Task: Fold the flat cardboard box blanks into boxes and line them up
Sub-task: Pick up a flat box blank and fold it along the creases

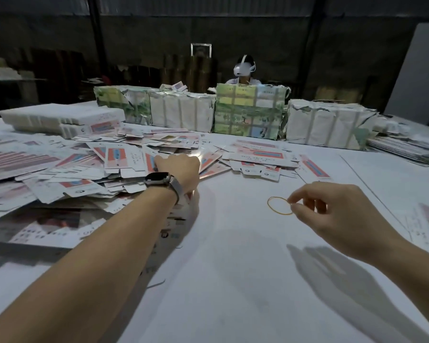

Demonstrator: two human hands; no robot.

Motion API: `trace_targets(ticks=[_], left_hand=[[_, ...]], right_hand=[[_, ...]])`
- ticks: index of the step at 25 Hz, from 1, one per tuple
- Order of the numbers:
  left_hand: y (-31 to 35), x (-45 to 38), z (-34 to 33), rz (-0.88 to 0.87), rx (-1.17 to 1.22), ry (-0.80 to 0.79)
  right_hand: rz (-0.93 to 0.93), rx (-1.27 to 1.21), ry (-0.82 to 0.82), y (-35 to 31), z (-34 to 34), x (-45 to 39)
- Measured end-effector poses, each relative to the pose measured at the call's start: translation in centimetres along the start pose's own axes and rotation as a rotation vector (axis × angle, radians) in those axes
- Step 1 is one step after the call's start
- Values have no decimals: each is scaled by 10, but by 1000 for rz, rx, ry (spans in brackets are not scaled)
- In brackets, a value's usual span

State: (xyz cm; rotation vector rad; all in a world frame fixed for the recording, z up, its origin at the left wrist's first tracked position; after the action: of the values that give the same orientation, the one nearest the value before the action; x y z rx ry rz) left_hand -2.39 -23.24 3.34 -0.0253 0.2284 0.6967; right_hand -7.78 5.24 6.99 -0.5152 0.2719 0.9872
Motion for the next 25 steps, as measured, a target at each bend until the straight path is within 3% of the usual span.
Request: trace_targets(ticks=[3,7,10,12,14,16,18,21,23,25], left_hand=[[8,6,14,12,2,6],[34,20,68,-32,-14,195],[71,36,116,-179,201,425],[101,52,127,-300,508,430],[127,66,110,-338,999,210],[163,85,78,-340,1390,-129],[192,100,55,-397,1446,-347],[216,104,45,-424,1514,-545],[230,106,53,-464,1780,-687],[235,106,60,-490,1977,-712]], right_hand=[[-10,16,-4,3,-1,0],[-27,5,45,6,5,0],[-113,-166,166,17,19,-2],[-294,-409,234,42,25,-4],[-454,-698,291,60,23,-6],[-500,-945,418,70,30,-2],[-520,-1044,492,78,35,2],[-481,-1061,433,75,31,-1],[-413,-1027,396,64,31,-3],[-346,-924,409,54,36,-4]])
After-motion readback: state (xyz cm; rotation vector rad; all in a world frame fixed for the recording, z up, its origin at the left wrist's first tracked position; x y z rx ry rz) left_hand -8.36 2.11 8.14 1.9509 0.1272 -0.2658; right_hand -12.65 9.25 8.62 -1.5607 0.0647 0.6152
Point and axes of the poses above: each hand's wrist, its own x-axis away from the middle knuckle, its own z-axis out of the back of the hand, y = z × x, the point moved 10 cm from there along -x, towards the middle knuckle, and after that the axes turned 7 degrees about x, right-handed, at the moved point
